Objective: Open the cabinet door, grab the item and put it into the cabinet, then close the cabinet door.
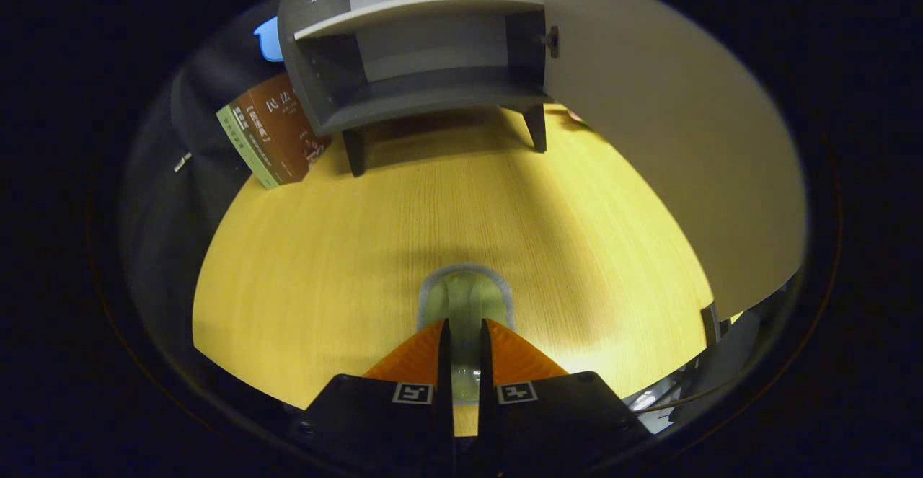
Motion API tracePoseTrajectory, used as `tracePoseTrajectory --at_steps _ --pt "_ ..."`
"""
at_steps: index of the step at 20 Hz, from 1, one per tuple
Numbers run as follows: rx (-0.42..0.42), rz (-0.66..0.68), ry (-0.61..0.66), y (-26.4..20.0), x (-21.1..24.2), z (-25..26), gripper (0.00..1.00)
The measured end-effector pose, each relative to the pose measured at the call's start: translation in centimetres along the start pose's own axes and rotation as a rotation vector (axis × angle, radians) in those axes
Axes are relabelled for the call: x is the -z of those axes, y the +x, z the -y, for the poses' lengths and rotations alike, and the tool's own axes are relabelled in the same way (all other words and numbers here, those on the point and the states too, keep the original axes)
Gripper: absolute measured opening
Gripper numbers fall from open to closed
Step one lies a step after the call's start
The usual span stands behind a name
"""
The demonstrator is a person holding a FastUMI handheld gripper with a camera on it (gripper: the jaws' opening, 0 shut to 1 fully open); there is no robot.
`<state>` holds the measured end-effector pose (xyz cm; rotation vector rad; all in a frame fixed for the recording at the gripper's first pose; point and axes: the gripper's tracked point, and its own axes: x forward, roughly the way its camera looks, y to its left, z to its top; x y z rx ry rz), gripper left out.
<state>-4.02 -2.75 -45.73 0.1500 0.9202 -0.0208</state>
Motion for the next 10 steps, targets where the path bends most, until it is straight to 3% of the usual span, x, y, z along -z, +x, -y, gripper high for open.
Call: tracePoseTrajectory --at_steps 10 --pt "-0.092 0.324 -0.040 -11.3 -20.1 -4.6 0.17"
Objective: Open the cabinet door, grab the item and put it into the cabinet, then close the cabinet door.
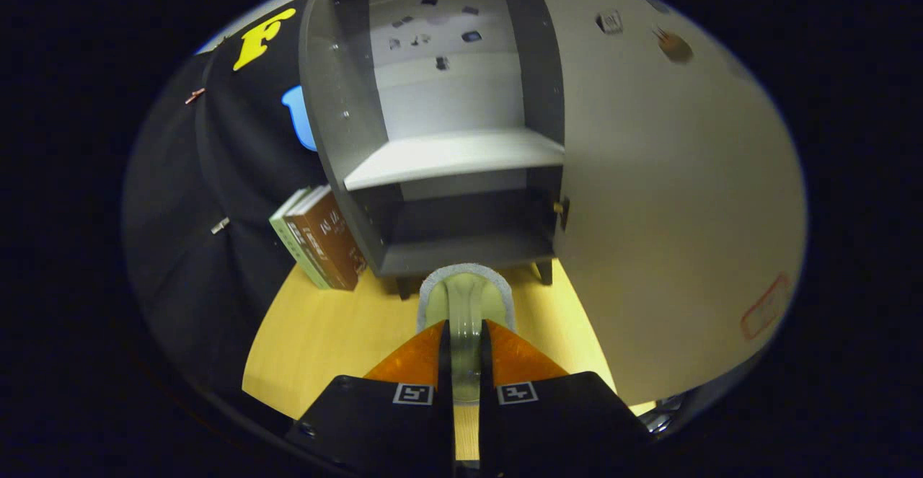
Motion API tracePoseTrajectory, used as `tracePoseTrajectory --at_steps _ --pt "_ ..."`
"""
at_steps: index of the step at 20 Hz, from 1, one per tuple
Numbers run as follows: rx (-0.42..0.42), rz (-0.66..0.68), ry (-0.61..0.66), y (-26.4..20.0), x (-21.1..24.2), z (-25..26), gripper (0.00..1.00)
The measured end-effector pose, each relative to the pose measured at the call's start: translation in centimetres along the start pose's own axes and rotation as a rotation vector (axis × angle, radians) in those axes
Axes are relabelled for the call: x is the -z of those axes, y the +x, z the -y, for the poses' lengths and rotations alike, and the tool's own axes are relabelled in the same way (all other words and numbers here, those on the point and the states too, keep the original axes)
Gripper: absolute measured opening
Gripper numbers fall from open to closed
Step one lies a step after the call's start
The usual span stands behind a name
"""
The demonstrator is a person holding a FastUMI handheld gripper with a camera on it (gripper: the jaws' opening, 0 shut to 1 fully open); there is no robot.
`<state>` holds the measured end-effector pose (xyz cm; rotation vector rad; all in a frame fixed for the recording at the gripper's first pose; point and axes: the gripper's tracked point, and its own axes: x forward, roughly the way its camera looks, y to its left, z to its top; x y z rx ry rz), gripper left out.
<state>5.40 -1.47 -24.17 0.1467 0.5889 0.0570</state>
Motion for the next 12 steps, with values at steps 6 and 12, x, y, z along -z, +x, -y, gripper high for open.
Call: tracePoseTrajectory --at_steps 6,12 --pt "-0.025 0.116 -0.009 2.1 -12.2 -1.6 0.17" --pt "0.017 0.159 -0.033 7.3 -19.9 -1.4 0.17"
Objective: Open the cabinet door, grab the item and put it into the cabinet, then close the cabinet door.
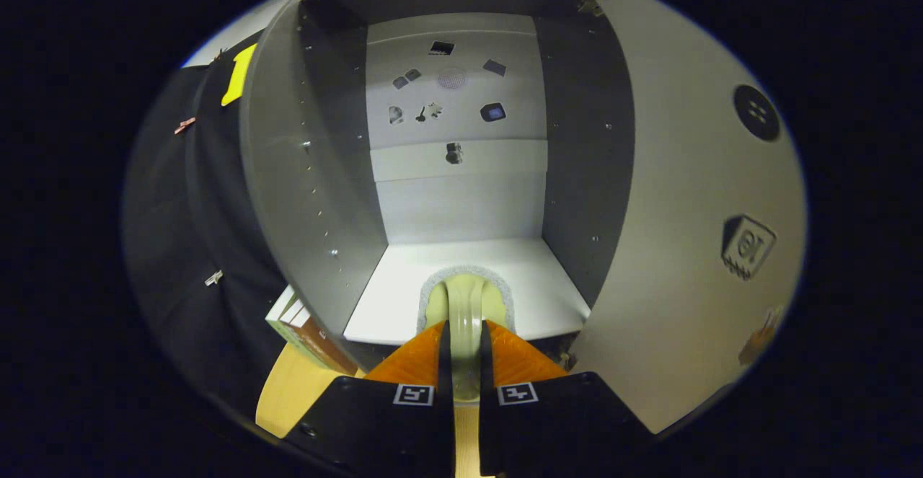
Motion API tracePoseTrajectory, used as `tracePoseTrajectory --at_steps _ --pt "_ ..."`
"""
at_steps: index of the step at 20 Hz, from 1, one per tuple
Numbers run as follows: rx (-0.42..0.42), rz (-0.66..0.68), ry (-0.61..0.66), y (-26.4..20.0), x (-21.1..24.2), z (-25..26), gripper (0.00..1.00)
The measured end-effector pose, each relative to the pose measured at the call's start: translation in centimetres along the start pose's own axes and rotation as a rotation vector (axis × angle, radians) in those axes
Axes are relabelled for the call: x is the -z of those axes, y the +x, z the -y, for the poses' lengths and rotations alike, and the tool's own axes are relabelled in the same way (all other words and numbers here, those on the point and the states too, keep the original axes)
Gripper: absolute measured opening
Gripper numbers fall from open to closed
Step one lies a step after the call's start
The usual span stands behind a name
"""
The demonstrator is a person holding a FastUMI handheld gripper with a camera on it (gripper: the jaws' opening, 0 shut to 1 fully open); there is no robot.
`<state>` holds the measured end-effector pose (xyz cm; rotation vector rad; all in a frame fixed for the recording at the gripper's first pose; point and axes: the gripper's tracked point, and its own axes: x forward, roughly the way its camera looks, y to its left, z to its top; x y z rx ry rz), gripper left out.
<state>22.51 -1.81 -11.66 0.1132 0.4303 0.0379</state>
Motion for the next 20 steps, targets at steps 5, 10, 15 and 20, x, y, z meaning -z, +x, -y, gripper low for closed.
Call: tracePoseTrajectory --at_steps 5,10,15,20 --pt "0.020 -0.018 0.031 6.4 -2.1 -0.2 0.17" --pt "0.042 -0.081 0.066 12.2 -1.0 0.3 0.17" --pt "0.052 -0.081 0.113 16.6 -1.1 0.4 0.17" --pt "0.075 -0.081 0.171 19.2 -1.3 0.7 0.20"
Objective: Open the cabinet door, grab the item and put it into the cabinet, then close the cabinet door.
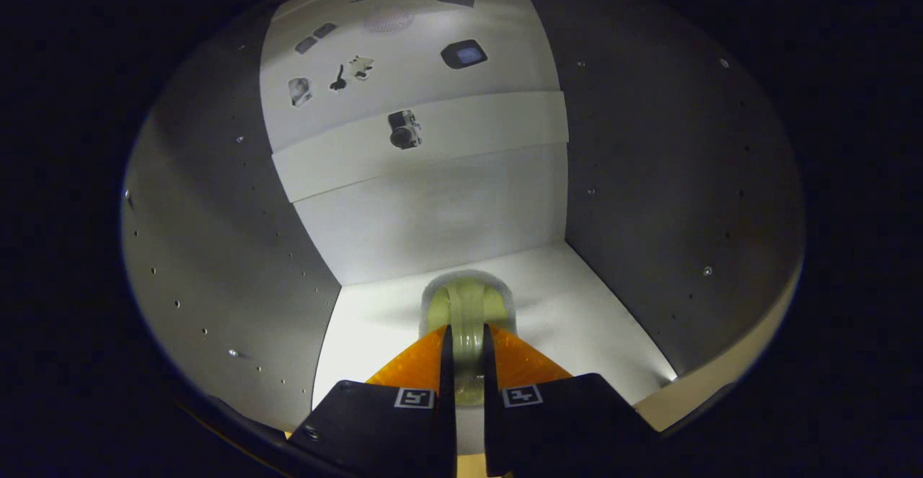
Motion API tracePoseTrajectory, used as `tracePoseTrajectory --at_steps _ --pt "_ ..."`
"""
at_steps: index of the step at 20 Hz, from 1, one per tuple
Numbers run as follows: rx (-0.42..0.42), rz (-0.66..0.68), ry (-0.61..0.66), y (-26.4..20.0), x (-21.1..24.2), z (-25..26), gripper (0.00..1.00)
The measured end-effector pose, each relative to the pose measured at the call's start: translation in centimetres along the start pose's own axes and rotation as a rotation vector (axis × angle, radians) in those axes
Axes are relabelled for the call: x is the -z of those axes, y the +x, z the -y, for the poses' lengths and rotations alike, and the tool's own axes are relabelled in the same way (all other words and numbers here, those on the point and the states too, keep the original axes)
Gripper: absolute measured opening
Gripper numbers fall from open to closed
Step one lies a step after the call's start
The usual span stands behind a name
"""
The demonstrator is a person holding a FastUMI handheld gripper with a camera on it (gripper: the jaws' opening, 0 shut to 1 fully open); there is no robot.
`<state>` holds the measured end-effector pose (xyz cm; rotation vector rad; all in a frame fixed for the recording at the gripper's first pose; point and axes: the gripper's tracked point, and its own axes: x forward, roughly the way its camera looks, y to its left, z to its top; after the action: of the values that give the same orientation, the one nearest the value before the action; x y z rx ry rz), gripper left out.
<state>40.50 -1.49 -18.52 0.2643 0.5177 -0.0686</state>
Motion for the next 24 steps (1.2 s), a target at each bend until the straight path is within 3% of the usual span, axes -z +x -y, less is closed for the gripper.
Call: tracePoseTrajectory --at_steps 4,8,12,18,24 --pt "0.007 0.012 0.048 0.7 -0.6 0.2 0.28" --pt "0.008 0.032 0.062 0.1 -1.3 0.3 0.62" --pt "0.007 0.077 -0.010 -2.0 -1.7 0.4 0.89" --pt "-0.019 0.235 -0.140 -9.9 -3.2 -0.5 0.95" --pt "-0.027 0.504 -0.164 -23.8 -5.8 -0.3 0.97"
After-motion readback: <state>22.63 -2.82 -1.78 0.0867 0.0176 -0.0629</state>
